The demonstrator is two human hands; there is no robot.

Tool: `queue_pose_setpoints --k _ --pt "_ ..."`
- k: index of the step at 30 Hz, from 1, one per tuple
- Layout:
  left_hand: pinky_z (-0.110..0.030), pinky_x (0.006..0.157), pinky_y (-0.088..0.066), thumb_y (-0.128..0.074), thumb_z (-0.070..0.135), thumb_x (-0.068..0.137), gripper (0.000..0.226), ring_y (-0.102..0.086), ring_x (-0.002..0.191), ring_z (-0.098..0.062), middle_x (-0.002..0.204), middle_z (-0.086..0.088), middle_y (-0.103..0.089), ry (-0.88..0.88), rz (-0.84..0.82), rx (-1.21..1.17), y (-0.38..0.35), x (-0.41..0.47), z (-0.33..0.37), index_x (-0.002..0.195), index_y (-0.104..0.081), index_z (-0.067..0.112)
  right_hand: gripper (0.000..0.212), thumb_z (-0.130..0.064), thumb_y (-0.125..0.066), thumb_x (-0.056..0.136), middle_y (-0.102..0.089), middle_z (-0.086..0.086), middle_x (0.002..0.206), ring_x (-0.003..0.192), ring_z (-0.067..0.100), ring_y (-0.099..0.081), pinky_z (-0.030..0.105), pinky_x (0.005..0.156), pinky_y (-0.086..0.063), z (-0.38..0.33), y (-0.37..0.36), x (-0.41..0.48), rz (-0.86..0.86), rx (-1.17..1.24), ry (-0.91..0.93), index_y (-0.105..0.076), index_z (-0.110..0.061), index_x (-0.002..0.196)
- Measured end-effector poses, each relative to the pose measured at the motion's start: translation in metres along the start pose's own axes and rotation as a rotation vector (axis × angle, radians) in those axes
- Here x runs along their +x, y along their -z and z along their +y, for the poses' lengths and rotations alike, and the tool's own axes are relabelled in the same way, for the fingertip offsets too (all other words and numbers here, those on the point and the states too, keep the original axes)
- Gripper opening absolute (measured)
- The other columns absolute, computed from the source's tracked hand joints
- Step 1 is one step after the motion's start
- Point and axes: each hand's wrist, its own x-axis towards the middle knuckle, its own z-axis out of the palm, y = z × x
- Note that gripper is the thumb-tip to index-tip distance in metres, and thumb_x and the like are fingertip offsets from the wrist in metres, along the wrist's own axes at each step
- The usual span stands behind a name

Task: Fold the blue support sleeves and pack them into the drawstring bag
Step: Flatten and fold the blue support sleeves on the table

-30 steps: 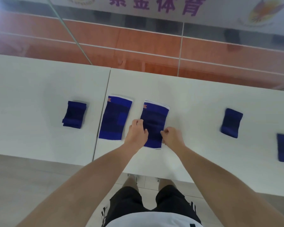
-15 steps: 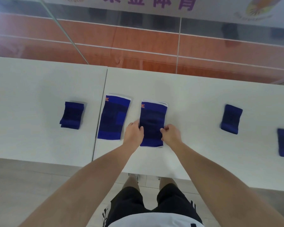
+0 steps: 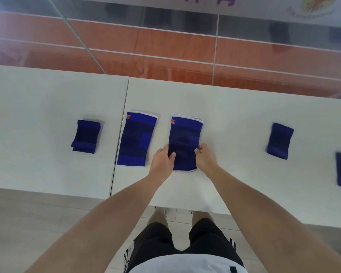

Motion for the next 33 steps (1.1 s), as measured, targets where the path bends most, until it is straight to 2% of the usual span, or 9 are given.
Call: queue_pose_setpoints --k 4,9,15,20,25,27,29,31,33 --pt "-0.028 0.074 -0.039 -0.045 0.031 0.103 0.036 -0.052 0.088 -0.018 0.098 0.000 -0.056 -0.011 -0.025 -0.060 0.001 0.000 -0.004 0.135 -0.047 0.014 0.023 -0.021 -0.039 0.106 -0.055 0.010 0.107 0.090 0.026 -0.052 0.033 0.078 -0.042 -0.002 0.002 -0.001 -0.007 0.005 0.037 -0.047 -0.007 0.122" --pt "-0.027 0.095 -0.040 -0.038 0.034 0.106 0.043 -0.054 0.119 -0.019 0.133 0.000 -0.058 0.036 -0.036 -0.166 0.002 -0.003 -0.006 0.144 -0.045 0.016 0.026 -0.023 -0.036 0.106 -0.053 0.008 0.107 0.090 0.024 -0.050 0.032 0.077 -0.040 -0.004 0.002 -0.003 -0.009 0.073 0.028 -0.045 -0.008 0.126" --pt "-0.029 0.096 -0.047 -0.047 0.031 0.104 0.045 -0.057 0.116 -0.019 0.130 -0.001 -0.060 0.061 -0.042 -0.184 0.003 -0.007 -0.008 0.145 -0.044 0.015 0.027 -0.024 -0.036 0.107 -0.054 0.009 0.105 0.088 0.025 -0.051 0.033 0.075 -0.040 -0.003 -0.003 0.000 0.037 0.089 0.028 -0.046 -0.006 0.124" --pt "-0.028 0.095 -0.045 -0.049 0.029 0.104 0.043 -0.057 0.116 -0.019 0.130 -0.002 -0.061 0.078 -0.025 -0.179 0.002 -0.012 -0.009 0.144 -0.045 0.013 0.029 -0.035 -0.040 0.105 -0.059 0.008 0.099 0.086 0.028 -0.056 0.040 0.077 -0.048 -0.001 -0.005 -0.004 0.084 -0.091 0.037 -0.050 -0.009 0.113" --pt "-0.024 0.078 -0.043 -0.045 0.025 0.105 0.037 -0.053 0.093 -0.014 0.115 -0.004 -0.062 0.155 0.048 -0.141 0.010 -0.027 -0.012 0.139 -0.051 0.010 0.024 -0.032 -0.046 0.102 -0.057 0.007 0.114 0.101 0.031 -0.055 0.046 0.083 -0.051 0.000 -0.001 -0.012 0.262 -0.331 0.306 -0.052 -0.013 0.116" --pt "-0.024 0.073 -0.043 -0.044 0.024 0.105 0.033 -0.055 0.089 -0.015 0.108 -0.001 -0.059 0.159 0.045 -0.104 0.012 -0.036 -0.016 0.135 -0.051 0.011 0.024 -0.028 -0.049 0.101 -0.057 0.007 0.120 0.107 0.031 -0.052 0.045 0.087 -0.049 -0.006 0.001 -0.009 0.288 -0.403 0.410 -0.056 -0.014 0.120" --pt "-0.026 0.073 -0.044 -0.044 0.023 0.104 0.031 -0.055 0.092 -0.017 0.112 -0.001 -0.058 0.138 0.017 -0.068 0.012 -0.047 -0.020 0.134 -0.047 0.014 0.028 -0.024 -0.051 0.101 -0.056 0.008 0.126 0.112 0.033 -0.051 0.044 0.090 -0.048 -0.017 0.002 -0.003 0.294 -0.417 0.443 -0.057 -0.013 0.125" --pt "-0.028 0.082 -0.049 -0.049 0.026 0.102 0.039 -0.052 0.106 -0.019 0.128 -0.003 -0.051 0.070 0.021 0.007 0.010 -0.058 -0.024 0.140 -0.040 0.019 0.032 -0.024 -0.053 0.100 -0.053 0.008 0.131 0.116 0.033 -0.049 0.044 0.093 -0.047 -0.029 0.001 0.005 0.305 -0.444 0.450 -0.055 -0.012 0.130" --pt "-0.036 0.100 -0.045 -0.053 0.033 0.100 0.053 -0.042 0.124 -0.024 0.140 -0.003 -0.039 -0.042 0.045 0.195 0.006 -0.063 -0.031 0.147 -0.031 0.021 0.035 -0.024 -0.054 0.099 -0.050 0.007 0.135 0.118 0.032 -0.048 0.042 0.095 -0.045 -0.039 -0.002 0.014 0.302 -0.493 0.440 -0.053 -0.013 0.133"
